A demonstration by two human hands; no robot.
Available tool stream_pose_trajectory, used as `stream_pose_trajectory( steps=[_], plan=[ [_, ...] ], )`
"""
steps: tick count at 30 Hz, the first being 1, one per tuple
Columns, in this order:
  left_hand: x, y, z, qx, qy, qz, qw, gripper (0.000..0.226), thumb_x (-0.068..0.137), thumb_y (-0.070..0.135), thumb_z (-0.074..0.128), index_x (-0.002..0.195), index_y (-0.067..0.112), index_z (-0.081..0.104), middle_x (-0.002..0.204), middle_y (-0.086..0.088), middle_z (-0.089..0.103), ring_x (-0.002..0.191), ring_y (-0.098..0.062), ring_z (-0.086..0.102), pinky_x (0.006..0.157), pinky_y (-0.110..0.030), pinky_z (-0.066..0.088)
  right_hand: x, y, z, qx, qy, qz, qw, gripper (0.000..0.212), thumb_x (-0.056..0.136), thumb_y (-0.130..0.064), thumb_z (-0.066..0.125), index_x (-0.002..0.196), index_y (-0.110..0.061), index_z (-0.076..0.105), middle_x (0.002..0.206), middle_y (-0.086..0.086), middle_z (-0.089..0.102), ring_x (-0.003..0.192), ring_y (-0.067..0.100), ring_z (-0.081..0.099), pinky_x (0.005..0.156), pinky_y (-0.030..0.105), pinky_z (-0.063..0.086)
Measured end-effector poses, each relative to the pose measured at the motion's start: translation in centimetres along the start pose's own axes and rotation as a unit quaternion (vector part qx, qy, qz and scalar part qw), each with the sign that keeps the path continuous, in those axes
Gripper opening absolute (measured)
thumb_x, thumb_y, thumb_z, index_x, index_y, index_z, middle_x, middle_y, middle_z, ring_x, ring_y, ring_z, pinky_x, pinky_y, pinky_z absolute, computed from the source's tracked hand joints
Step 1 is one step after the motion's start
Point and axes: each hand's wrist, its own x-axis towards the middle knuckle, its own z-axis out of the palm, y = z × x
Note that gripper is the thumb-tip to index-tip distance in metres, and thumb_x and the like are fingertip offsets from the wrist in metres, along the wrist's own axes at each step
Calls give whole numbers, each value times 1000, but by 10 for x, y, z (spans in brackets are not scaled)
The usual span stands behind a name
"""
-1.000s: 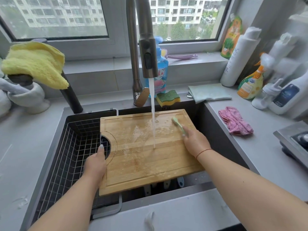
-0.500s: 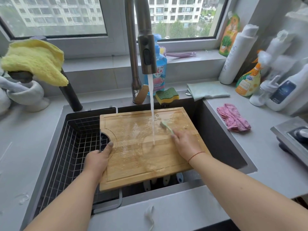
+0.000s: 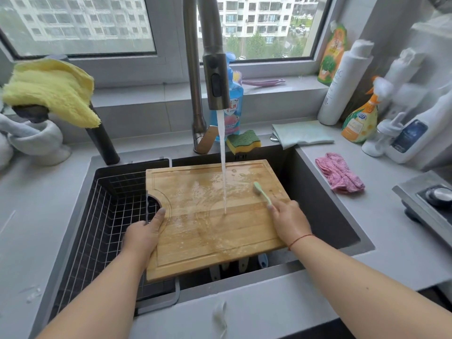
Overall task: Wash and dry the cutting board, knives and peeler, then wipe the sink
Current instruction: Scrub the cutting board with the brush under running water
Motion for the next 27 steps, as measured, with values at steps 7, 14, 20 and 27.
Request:
stream_pose_trajectory(
  steps=[7, 14, 20, 27],
  plan=[
    [5, -4, 1, -12, -5, 1, 1000, 93, 62, 82, 53, 85, -8, 65, 77, -14, 59, 71, -30, 56, 66, -36, 42, 17, 18, -20, 1, 41, 113, 993, 38, 99, -48, 25, 108, -28, 55, 108, 11, 47, 75, 24, 48, 70, 36, 40],
    [4, -2, 2, -7, -3, 5, 1000, 78, 62, 81, 51, 73, 5, 57, 73, -13, 56, 68, -28, 52, 64, -34, 40, 15, -9, -5, -7, 4, -12, 1000, 39, 100, -46, 28, 134, -39, 47, 112, 6, 50, 91, 25, 55, 82, 38, 48],
    [6, -5, 2, -6, -7, 3, 1000, 94, 59, 85, 48, 83, -4, 63, 76, -15, 60, 69, -29, 55, 65, -36, 42, 5, -8, -7, -67, 18, 38, 997, 37, 102, -40, 25, 132, -27, 43, 108, 7, 42, 75, 18, 48, 67, 34, 43],
    [6, -7, 1, -16, -13, -1, 1000, 94, 56, 88, 50, 83, -2, 63, 76, -16, 58, 69, -27, 54, 66, -37, 43, 5, -11, -1, -88, 15, 6, 996, 38, 100, -46, 29, 136, -44, 43, 121, 4, 45, 103, 25, 52, 85, 41, 49]
  ],
)
